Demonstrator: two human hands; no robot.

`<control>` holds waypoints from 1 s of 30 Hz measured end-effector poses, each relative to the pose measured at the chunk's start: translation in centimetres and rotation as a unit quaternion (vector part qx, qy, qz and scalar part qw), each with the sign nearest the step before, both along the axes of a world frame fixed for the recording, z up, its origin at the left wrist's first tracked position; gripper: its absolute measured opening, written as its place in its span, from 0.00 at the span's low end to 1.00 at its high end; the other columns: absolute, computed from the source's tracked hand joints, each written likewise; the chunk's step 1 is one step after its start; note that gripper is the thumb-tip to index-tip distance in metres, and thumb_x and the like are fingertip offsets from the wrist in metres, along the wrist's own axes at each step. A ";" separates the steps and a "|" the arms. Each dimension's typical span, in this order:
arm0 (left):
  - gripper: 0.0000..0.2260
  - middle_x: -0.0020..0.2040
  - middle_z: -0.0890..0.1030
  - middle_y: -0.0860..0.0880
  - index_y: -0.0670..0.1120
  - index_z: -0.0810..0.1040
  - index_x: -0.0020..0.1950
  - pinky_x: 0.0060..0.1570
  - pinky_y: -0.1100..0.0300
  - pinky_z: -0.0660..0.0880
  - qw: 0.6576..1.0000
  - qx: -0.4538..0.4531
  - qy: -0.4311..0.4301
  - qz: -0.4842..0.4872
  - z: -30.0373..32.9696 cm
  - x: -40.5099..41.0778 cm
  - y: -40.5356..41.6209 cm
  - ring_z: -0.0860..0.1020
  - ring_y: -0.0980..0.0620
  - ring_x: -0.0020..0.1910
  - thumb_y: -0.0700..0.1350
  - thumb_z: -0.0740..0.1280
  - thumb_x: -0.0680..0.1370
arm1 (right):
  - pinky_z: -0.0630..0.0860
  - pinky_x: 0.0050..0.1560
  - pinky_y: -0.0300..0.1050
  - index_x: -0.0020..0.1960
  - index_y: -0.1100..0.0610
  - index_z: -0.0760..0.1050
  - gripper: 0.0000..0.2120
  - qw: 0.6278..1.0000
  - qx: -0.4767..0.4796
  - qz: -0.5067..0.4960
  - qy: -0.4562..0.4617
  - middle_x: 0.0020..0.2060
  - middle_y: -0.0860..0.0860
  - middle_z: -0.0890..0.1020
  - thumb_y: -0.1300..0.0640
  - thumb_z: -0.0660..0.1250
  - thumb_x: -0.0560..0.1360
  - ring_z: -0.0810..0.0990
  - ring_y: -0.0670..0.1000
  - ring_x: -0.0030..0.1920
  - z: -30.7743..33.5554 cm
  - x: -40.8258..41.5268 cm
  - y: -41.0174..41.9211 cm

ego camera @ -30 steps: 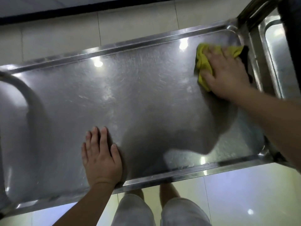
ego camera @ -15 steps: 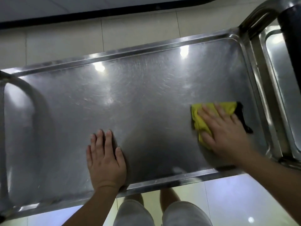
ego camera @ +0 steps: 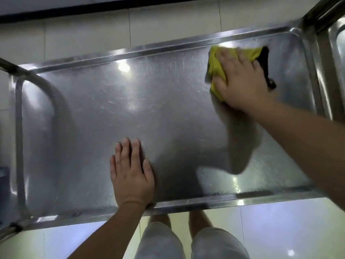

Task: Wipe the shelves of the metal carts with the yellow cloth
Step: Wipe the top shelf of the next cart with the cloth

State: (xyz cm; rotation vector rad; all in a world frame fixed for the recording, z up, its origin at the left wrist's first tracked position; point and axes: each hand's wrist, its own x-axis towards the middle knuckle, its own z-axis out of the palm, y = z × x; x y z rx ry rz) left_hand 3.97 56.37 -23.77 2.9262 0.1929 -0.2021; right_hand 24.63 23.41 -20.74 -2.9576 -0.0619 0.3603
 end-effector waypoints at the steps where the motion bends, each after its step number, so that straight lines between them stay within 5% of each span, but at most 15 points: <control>1: 0.29 0.85 0.53 0.48 0.53 0.52 0.85 0.82 0.48 0.43 1.000 0.000 0.002 -0.001 0.0 0.0 0.0 0.48 0.48 0.85 0.57 0.49 0.84 | 0.60 0.75 0.64 0.84 0.48 0.54 0.34 1.000 -0.003 0.012 0.001 0.84 0.47 0.56 0.39 0.52 0.80 0.53 0.56 0.83 0.0 -3.1 0.5; 6: 0.29 0.86 0.52 0.48 0.52 0.52 0.85 0.82 0.42 0.48 1.000 -0.001 0.007 -0.004 -0.1 -0.1 0.2 0.48 0.47 0.85 0.57 0.49 0.84 | 0.67 0.69 0.63 0.83 0.45 0.57 0.34 0.994 0.019 0.103 0.029 0.83 0.44 0.56 0.38 0.59 0.80 0.53 0.53 0.83 0.4 -22.9 3.5; 9: 0.29 0.85 0.53 0.48 0.53 0.52 0.85 0.82 0.41 0.50 1.000 0.000 0.003 0.000 -0.3 -0.2 0.2 0.48 0.47 0.85 0.57 0.48 0.84 | 0.72 0.66 0.64 0.83 0.44 0.57 0.36 0.986 0.015 0.152 0.067 0.83 0.43 0.56 0.38 0.61 0.78 0.55 0.53 0.83 0.6 -28.1 4.0; 17: 0.29 0.86 0.51 0.48 0.50 0.53 0.85 0.81 0.41 0.50 1.000 0.011 -0.005 -0.014 -0.5 -0.3 0.3 0.47 0.47 0.85 0.55 0.50 0.84 | 0.65 0.70 0.62 0.81 0.46 0.63 0.32 0.986 -0.006 0.160 -0.040 0.81 0.45 0.63 0.39 0.59 0.79 0.61 0.53 0.81 -1.0 -11.6 6.5; 23: 0.29 0.86 0.50 0.48 0.51 0.52 0.85 0.82 0.41 0.51 1.000 0.012 0.002 -0.018 -0.4 -0.2 0.2 0.47 0.47 0.85 0.55 0.51 0.85 | 0.51 0.78 0.66 0.85 0.47 0.49 0.32 0.998 0.019 0.056 0.001 0.84 0.45 0.51 0.39 0.49 0.83 0.46 0.55 0.84 -0.6 7.5 9.8; 30: 0.29 0.86 0.50 0.48 0.51 0.53 0.85 0.82 0.44 0.47 1.000 0.021 0.003 -0.018 -0.5 -0.3 0.2 0.45 0.48 0.85 0.54 0.54 0.84 | 0.57 0.76 0.62 0.84 0.48 0.54 0.33 0.998 0.020 0.054 -0.025 0.83 0.46 0.57 0.39 0.51 0.81 0.52 0.54 0.83 -1.1 1.9 12.5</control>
